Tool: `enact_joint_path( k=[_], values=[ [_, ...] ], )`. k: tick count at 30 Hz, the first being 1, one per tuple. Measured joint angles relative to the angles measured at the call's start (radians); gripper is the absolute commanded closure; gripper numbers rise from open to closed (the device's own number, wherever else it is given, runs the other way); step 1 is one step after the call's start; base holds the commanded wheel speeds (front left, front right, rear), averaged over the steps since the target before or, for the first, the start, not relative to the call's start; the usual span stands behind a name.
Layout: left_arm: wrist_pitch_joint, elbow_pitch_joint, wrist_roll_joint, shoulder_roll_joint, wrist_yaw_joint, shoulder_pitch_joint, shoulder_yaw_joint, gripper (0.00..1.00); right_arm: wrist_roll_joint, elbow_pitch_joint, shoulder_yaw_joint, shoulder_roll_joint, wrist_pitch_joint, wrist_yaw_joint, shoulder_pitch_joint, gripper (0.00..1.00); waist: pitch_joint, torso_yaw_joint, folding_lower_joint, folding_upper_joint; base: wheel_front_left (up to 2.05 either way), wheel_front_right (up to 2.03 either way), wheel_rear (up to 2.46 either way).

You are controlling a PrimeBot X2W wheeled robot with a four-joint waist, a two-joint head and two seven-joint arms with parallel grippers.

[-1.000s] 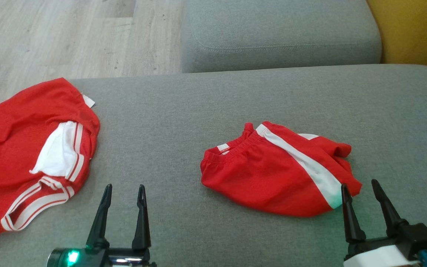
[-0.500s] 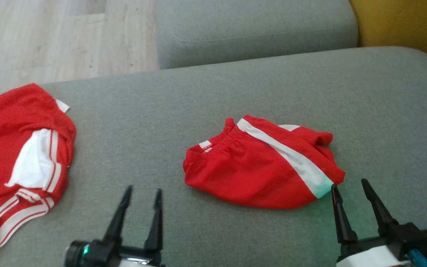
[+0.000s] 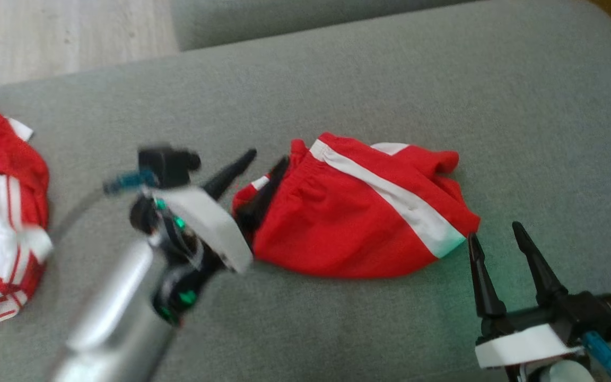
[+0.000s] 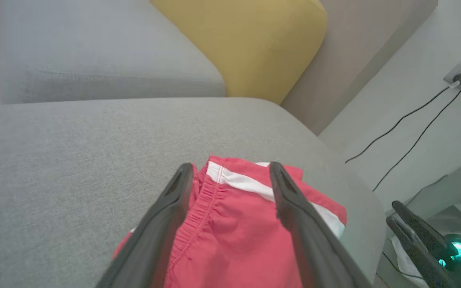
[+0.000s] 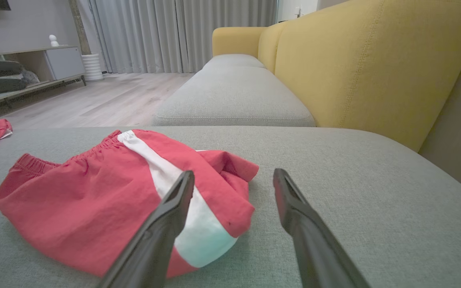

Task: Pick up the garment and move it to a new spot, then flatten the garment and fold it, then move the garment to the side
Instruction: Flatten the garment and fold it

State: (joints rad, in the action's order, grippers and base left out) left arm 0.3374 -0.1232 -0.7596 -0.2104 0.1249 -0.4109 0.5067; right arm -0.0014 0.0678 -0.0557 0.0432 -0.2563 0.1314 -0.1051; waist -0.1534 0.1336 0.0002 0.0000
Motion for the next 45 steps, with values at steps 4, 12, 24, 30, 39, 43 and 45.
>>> enact_joint_path(
  k=[4, 12, 24, 30, 39, 43, 45],
  values=[
    [0.144, -0.048, -0.151, -0.046, 0.0, -0.138, 0.009, 0.0, 0.001, -0.004, -0.008, 0.0, 0.0, 0.0, 0.035, 0.0, -0.042, 0.023, 0.0, 0.0, 0.0, 0.0, 0.0],
    [0.381, -0.133, -0.35, -0.044, 0.0, -0.281, 0.077, 0.0, 0.089, -0.001, -0.002, 0.0, 0.0, 0.0, 0.07, 0.0, -0.121, 0.069, -0.0001, 0.0, 0.0, 0.0, 0.0],
    [0.389, -0.224, -0.351, -0.077, 0.0, -0.368, 0.14, 0.0, 0.098, -0.001, -0.019, 0.0, 0.0, 0.0, 0.136, 0.0, -0.2, 0.125, -0.0002, 0.0, 0.0, 0.0, 0.0],
    [0.376, -0.242, -0.372, -0.095, 0.0, -0.381, 0.165, 0.0, 0.098, 0.0, -0.021, 0.0, 0.0, 0.0, 0.139, 0.0, -0.214, 0.143, -0.0002, 0.0, 0.0, 0.0, 0.0],
    [0.358, -0.245, -0.432, -0.1, 0.0, -0.407, 0.214, 0.88, 0.098, 0.007, -0.022, 0.0, 0.0, 0.0, 0.147, 0.0, -0.219, 0.152, -0.0002, 0.0, 0.0, 0.0, 0.0],
    [0.358, -0.217, -0.47, -0.111, 0.0, -0.408, 0.236, 1.0, 0.102, 0.012, -0.025, 0.0, 0.0, 0.0, 0.156, 0.0, -0.212, 0.155, -0.0002, 0.0, 0.0, 0.0, 0.0],
    [0.358, -0.202, -0.492, -0.116, 0.0, -0.408, 0.243, 1.0, 0.107, 0.013, -0.028, 0.0, 0.0, 0.0, 0.157, 0.0, -0.204, 0.158, -0.0002, 0.0, 0.0, 0.0, 0.0]
  ],
)
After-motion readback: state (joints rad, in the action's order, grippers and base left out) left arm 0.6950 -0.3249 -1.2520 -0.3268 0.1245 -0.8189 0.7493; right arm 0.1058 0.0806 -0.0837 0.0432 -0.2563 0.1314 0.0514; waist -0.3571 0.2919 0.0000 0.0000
